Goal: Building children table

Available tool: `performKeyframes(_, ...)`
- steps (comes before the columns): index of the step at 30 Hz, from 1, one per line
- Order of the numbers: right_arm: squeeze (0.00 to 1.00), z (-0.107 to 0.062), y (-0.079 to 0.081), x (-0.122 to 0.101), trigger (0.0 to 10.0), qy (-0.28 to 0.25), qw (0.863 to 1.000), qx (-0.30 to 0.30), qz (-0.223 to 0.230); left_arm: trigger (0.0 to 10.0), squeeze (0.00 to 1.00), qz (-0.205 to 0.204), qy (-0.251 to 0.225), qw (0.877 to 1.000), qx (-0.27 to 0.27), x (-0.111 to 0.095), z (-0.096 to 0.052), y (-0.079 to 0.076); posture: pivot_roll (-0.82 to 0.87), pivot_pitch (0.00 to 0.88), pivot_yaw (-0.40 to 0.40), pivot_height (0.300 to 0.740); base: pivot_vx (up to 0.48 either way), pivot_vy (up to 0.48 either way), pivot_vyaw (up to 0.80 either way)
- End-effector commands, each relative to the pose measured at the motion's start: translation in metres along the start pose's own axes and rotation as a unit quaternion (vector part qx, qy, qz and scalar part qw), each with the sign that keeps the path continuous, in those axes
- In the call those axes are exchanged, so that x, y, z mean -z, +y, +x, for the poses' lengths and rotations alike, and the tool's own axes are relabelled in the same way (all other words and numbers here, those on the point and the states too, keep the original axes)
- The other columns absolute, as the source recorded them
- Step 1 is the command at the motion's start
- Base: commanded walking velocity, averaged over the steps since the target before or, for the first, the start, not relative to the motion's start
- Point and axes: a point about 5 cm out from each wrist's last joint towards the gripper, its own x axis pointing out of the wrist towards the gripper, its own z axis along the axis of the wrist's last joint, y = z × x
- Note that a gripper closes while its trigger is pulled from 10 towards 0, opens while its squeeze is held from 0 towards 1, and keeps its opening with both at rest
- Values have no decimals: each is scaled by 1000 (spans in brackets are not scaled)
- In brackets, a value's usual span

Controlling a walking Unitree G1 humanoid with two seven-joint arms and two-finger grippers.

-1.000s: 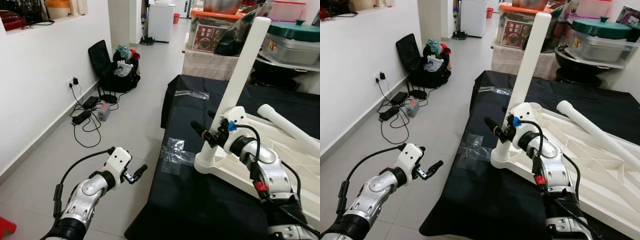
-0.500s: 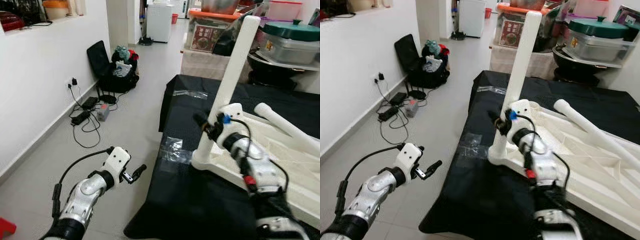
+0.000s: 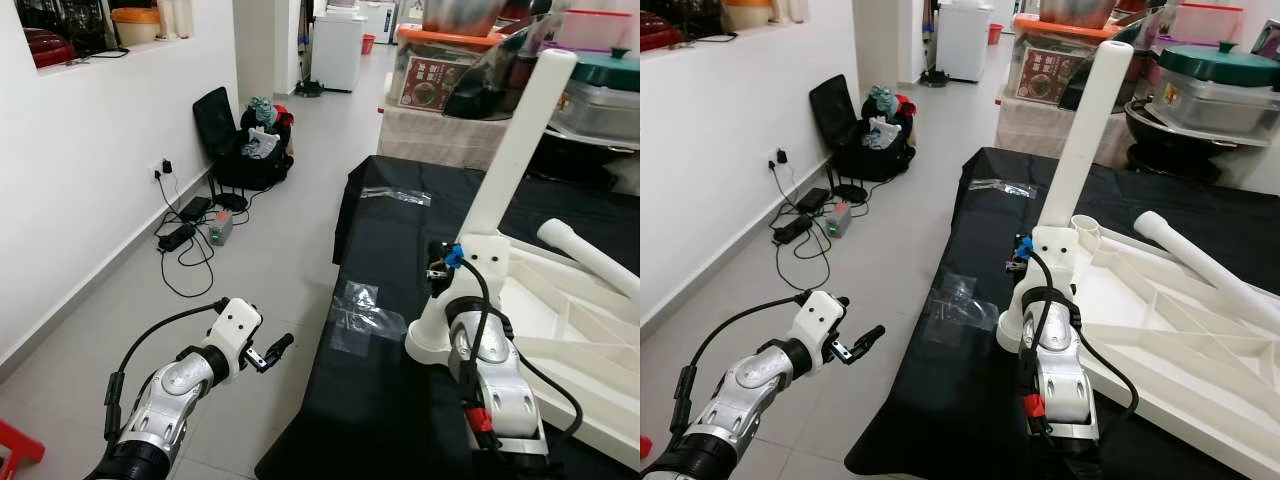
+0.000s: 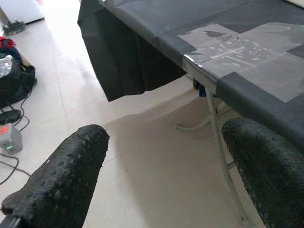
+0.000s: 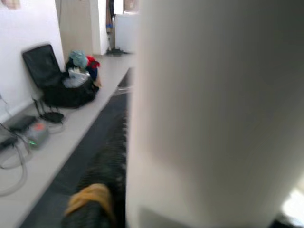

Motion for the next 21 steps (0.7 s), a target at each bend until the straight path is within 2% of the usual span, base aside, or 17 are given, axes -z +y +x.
performKeyframes(1,1000,-1,-3,20,10000,44,999,5,-8,10000,0,2,2,1000,7,0,1,-2,78,0,-76,740,0,0,0)
performKeyframes(4,1000,3,-5,11,10000,27,1000,-14,3,10000,0,2,3,1000,5,0,1,0,78,0,-76,740,0,0,0)
performKeyframes(5,1000,4,-2,4,10000,16,999,-45,16,10000,0,2,3,1000,5,0,0,0,79,0,-79,740,0,0,0)
performKeyframes(6,0,6,4,-5,10000,-4,994,-105,30,10000,0,1,3,1000,5,0,0,0,79,0,-80,740,0,0,0)
performKeyframes(7,0,6,8,-12,10000,-17,989,-145,38,10000,0,1,3,1000,5,1,0,0,79,0,-80,740,0,0,0)
performKeyframes(8,0,6,8,-12,10000,-17,989,-145,38,10000,0,1,3,1000,5,1,0,0,79,0,-80,740,0,0,0)
performKeyframes(9,0,4,12,-16,10000,-33,972,-230,34,10000,0,1,3,1000,5,1,0,-1,81,0,-78,740,0,0,0)
performKeyframes(10,0,4,12,-16,10000,-33,972,-230,34,10000,0,1,3,1000,5,1,0,-1,81,0,-78,740,0,0,0)
performKeyframes(11,0,5,9,-14,10000,-43,950,-308,3,10000,0,1,3,1000,7,1,1,-2,83,0,-82,740,0,0,0)
performKeyframes(12,0,5,9,-14,10000,-43,950,-308,3,10000,0,1,3,1000,7,1,1,-2,83,0,-82,740,0,0,0)
performKeyframes(14,0,12,-5,-2,10000,-8,911,-411,-27,10000,0,2,1,1000,6,-1,2,-2,90,0,-89,740,0,0,0)
performKeyframes(15,0,12,-5,-2,10000,-8,911,-411,-27,10000,0,2,1,1000,6,-1,2,-2,90,0,-89,740,0,0,0)
performKeyframes(16,0,15,-11,3,10000,10,902,-430,-31,10000,0,3,0,1000,6,-1,2,-2,93,0,-90,740,0,0,0)
performKeyframes(17,0,15,-11,3,10000,10,902,-430,-31,10000,0,3,0,1000,6,-1,2,-2,93,0,-90,740,0,0,0)
performKeyframes(19,0,22,-18,15,10000,43,886,-457,-70,10000,0,4,0,1000,4,-1,2,-1,107,0,-100,740,0,0,0)
performKeyframes(21,0,28,-18,15,10000,53,877,-470,-85,10000,0,4,0,1000,2,-1,1,0,109,0,-101,740,0,0,0)
